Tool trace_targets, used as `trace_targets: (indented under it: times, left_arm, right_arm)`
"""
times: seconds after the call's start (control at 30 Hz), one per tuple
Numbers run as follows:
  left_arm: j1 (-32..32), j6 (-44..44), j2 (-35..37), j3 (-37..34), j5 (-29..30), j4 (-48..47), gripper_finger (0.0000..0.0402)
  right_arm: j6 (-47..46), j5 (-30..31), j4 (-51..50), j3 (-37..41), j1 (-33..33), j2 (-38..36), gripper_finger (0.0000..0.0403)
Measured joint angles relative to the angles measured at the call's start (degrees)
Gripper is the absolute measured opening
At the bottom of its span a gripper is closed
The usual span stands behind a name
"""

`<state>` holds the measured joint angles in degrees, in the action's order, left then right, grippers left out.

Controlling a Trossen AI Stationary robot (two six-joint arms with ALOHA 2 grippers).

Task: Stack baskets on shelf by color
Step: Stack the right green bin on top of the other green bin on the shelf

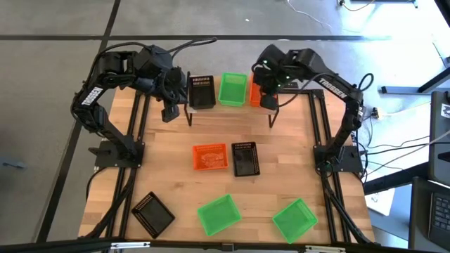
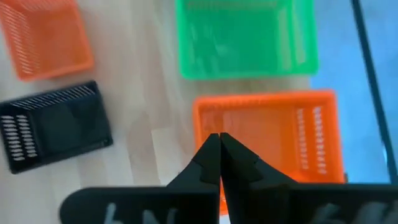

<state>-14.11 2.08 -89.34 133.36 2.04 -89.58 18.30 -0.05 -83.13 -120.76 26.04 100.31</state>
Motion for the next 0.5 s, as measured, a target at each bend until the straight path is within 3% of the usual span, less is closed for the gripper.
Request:
trace_targets:
  times: [0.13,0.27,0.37,0.5]
  left_arm:
    - [0.01,1.89,0.00,0.00,-0.11,-0.38,0.0070]
    - [0.97,1.91,-0.04,-2.25,-3.05,-0.44,0.0070]
    - [1.61,1.91,-0.06,-4.92,-3.89,-0.47,0.0070]
    - [3.11,1.93,1.31,-8.55,-3.74,-0.44,0.0070]
  right_arm:
    - [1.33,-1.85,-3.58,-6.36,-2.62,-0.11,0.0000]
    - [4.96,-12.12,-6.90,-9.56,-5.52,-0.08,0.0000]
    - [6.02,-17.85,-6.77,-8.78,-8.18,-0.48,0.0000]
    - [5.99,-19.44,-6.84,-5.73,-12.36,-2.24,0.0000]
